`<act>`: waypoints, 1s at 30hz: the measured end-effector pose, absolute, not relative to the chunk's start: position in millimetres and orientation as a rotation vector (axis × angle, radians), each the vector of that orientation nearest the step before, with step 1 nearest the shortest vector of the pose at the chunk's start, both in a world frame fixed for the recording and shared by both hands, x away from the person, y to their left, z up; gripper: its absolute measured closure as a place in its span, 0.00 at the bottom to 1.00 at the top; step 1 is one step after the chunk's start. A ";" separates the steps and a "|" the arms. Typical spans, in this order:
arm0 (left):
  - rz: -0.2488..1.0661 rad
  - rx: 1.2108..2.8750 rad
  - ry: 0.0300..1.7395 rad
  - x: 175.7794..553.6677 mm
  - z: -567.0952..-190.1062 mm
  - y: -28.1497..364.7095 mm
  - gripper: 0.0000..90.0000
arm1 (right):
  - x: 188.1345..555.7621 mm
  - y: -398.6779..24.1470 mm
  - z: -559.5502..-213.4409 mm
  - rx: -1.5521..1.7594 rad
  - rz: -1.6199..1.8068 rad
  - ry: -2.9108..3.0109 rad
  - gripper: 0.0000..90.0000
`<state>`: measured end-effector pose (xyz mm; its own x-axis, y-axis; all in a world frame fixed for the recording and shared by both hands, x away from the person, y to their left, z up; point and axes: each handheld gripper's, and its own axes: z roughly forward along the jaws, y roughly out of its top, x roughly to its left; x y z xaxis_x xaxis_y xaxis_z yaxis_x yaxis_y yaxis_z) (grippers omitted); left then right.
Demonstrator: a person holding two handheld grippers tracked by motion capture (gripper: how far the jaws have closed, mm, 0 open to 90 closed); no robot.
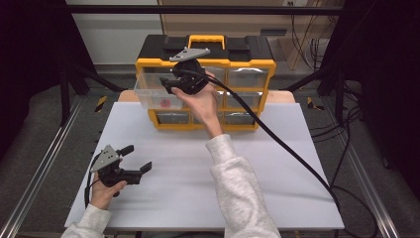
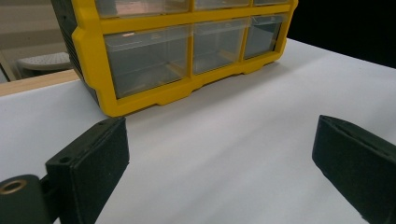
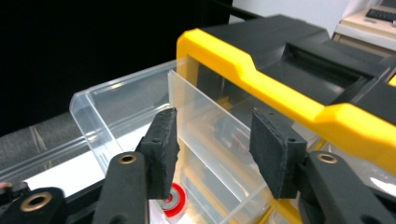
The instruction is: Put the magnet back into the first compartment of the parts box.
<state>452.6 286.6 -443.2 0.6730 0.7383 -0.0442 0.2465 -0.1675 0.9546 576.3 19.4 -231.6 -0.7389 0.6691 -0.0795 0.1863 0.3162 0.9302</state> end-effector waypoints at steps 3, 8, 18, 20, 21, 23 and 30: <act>0.529 1.730 0.799 452.7 -443.3 286.6 0.04 | 573.2 17.2 -227.7 0.747 1.442 2.117 0.49; 0.529 1.730 0.798 452.8 -443.4 286.4 0.04 | 567.6 13.3 -221.0 0.745 1.469 2.080 0.30; 0.530 1.732 0.800 453.4 -443.5 286.6 0.04 | 548.5 5.1 -209.2 0.730 1.504 2.047 0.08; 0.529 1.730 0.802 453.3 -443.3 286.9 0.04 | 544.7 3.6 -207.5 0.734 1.508 2.043 0.06; 0.531 1.730 0.801 453.1 -443.1 287.1 0.04 | 542.4 1.8 -206.3 0.731 1.516 2.040 0.05; 0.529 1.725 0.803 453.1 -443.1 287.4 0.04 | 539.4 -1.2 -205.3 0.734 1.541 2.036 0.04; 0.528 1.733 0.800 453.2 -443.6 286.7 0.04 | 528.4 -12.1 -208.2 0.719 1.573 2.036 0.02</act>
